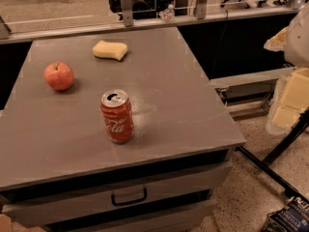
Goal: Move sponge near apple
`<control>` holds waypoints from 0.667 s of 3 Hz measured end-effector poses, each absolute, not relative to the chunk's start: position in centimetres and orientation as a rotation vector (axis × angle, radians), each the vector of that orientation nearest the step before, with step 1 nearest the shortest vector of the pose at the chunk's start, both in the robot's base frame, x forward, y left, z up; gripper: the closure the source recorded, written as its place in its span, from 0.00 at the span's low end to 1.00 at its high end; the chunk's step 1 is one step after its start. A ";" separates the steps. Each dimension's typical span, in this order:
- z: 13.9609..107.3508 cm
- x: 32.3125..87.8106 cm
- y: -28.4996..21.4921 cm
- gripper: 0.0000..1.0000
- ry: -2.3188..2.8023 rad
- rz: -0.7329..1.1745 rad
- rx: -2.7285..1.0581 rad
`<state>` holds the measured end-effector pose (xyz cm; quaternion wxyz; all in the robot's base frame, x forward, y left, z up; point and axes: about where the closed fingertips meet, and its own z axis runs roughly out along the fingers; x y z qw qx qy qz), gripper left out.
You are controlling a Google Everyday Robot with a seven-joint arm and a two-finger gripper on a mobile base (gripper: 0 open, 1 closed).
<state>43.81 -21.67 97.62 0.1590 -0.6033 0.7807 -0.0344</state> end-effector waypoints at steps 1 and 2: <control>97.6 43.8 -21.7 0.00 2.232 -0.099 -1.725; 97.7 44.9 -21.3 0.00 2.167 -0.057 -1.682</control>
Offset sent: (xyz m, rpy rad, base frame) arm 0.0385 0.0123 0.0000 0.2483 -0.1443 0.0420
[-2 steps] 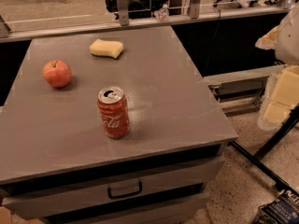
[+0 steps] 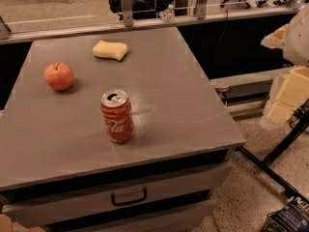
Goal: Move sponge near apple
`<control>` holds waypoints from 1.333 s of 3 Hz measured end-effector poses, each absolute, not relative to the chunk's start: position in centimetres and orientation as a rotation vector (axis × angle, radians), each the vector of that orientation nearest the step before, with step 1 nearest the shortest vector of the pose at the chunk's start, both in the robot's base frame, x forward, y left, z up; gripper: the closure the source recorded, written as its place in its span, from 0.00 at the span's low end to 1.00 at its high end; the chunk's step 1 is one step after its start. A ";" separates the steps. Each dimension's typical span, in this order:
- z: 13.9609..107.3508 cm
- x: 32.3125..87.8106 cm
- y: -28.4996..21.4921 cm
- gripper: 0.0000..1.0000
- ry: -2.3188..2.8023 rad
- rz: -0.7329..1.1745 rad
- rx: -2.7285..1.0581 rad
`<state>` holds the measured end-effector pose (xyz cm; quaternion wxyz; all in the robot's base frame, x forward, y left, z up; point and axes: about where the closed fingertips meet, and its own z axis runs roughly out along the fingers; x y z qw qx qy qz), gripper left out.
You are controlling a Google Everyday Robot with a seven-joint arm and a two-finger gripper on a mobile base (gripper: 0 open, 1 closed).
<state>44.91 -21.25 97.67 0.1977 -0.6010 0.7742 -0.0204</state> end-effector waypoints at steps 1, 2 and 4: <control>97.0 47.8 -20.7 0.00 2.070 0.051 -1.603; 94.6 52.7 -19.6 0.00 1.975 0.194 -1.493; 93.9 60.1 -15.2 0.00 1.840 0.291 -1.424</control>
Offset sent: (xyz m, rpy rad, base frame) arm 0.1081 0.0113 -0.0429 0.4255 -0.1225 0.0069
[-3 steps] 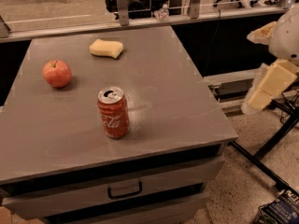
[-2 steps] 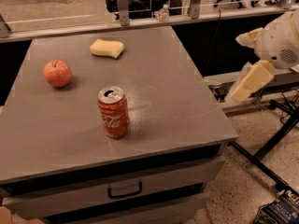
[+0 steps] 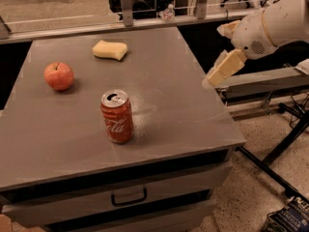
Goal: Move sponge near apple
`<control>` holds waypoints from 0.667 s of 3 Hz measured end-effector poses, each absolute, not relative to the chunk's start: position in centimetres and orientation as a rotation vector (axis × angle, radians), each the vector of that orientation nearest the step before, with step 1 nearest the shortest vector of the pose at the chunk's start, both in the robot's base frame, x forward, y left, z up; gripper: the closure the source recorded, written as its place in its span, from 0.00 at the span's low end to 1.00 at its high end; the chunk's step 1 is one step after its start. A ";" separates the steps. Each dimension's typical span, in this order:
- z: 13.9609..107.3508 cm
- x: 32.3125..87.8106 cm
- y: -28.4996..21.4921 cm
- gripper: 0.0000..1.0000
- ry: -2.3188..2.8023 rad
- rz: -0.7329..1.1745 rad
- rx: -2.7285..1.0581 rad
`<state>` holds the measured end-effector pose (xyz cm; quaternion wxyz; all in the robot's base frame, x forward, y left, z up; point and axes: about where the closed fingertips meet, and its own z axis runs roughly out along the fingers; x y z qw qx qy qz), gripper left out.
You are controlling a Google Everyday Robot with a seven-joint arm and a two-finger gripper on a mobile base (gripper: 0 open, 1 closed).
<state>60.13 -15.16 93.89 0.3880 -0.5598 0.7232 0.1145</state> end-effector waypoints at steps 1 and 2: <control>93.2 60.9 -13.9 0.00 1.834 0.341 -1.381; 92.6 63.5 -10.9 0.00 1.781 0.420 -1.356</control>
Offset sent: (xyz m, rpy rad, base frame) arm 0.0791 0.0827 -0.0239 0.2531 0.0073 0.0640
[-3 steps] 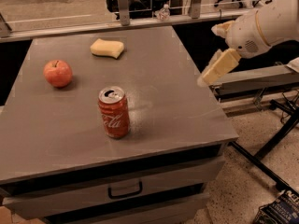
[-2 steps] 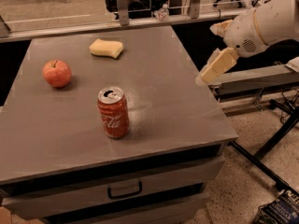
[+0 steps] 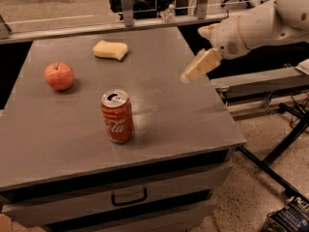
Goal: Move sponge near apple
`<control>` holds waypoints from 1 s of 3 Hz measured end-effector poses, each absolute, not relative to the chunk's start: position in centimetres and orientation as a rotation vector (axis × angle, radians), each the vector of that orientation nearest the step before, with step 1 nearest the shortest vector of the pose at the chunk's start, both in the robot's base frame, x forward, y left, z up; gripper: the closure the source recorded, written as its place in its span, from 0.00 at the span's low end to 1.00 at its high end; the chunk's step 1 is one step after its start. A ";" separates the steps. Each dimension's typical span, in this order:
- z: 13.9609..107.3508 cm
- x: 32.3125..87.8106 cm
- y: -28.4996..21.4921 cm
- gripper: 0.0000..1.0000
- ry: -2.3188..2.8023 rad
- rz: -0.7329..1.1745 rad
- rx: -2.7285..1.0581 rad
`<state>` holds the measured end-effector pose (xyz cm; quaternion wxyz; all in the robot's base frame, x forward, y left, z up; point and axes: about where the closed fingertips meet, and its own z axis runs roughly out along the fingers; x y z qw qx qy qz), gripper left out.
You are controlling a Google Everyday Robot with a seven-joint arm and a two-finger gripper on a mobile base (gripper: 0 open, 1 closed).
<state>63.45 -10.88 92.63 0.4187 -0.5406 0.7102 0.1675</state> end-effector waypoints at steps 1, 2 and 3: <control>91.7 66.7 -7.9 0.00 1.726 0.500 -1.330; 89.6 71.3 -4.4 0.00 1.689 0.564 -1.304; 88.3 74.0 -2.8 0.00 1.685 0.578 -1.264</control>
Offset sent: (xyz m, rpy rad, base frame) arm 0.1079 0.0819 -0.0360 0.1836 -0.0083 0.0717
